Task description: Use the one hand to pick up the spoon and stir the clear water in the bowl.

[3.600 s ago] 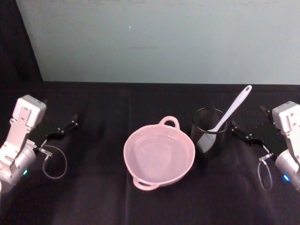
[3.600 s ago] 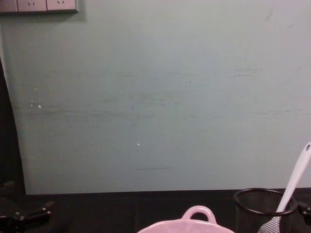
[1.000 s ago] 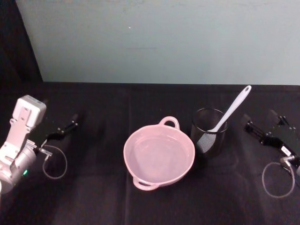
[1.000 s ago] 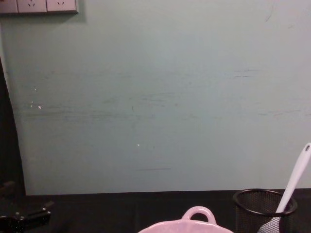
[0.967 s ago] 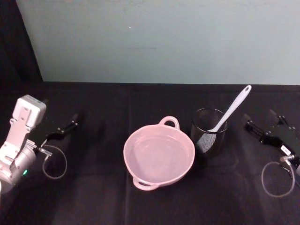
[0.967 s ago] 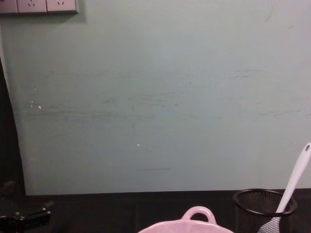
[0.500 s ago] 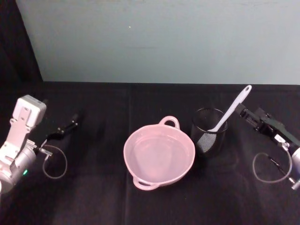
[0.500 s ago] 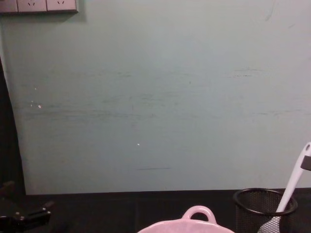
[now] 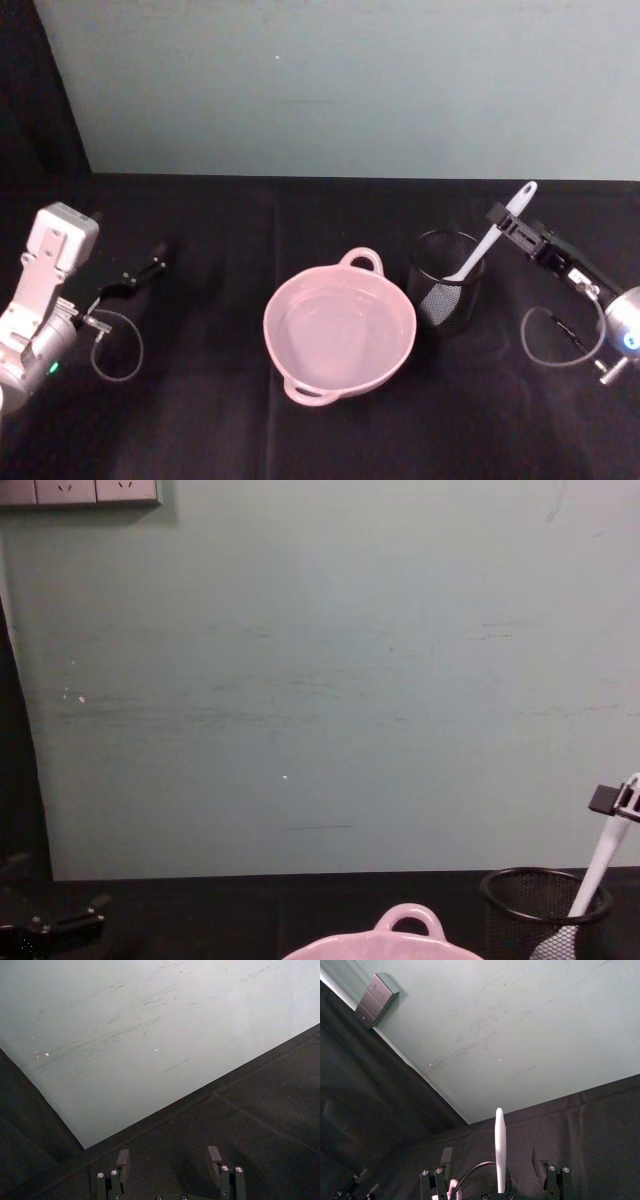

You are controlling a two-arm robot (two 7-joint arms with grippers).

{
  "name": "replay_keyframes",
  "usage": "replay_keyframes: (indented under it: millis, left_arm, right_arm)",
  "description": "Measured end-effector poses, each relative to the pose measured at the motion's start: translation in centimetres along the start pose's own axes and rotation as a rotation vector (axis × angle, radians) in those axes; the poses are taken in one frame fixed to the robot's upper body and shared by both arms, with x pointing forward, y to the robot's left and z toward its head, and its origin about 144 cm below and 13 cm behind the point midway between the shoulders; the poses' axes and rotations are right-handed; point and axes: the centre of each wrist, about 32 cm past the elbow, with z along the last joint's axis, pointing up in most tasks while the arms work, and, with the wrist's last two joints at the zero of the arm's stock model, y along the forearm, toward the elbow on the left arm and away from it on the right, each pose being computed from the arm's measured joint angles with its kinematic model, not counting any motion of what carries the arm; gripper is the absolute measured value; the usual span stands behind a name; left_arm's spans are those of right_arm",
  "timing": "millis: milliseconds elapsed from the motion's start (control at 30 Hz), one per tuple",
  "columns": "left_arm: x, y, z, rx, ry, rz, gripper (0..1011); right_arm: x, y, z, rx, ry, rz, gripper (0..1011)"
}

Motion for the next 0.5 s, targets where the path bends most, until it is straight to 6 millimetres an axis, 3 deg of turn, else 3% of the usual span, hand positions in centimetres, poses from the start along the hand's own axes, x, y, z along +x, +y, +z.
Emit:
replay_keyframes:
  millis: [500]
  left_arm:
    - [0.0, 0.0, 0.0, 0.0, 0.0, 0.0, 1005]
  right_arm:
    - [0.1, 1.4, -0.1, 0.002, 0.001, 0.006, 1003]
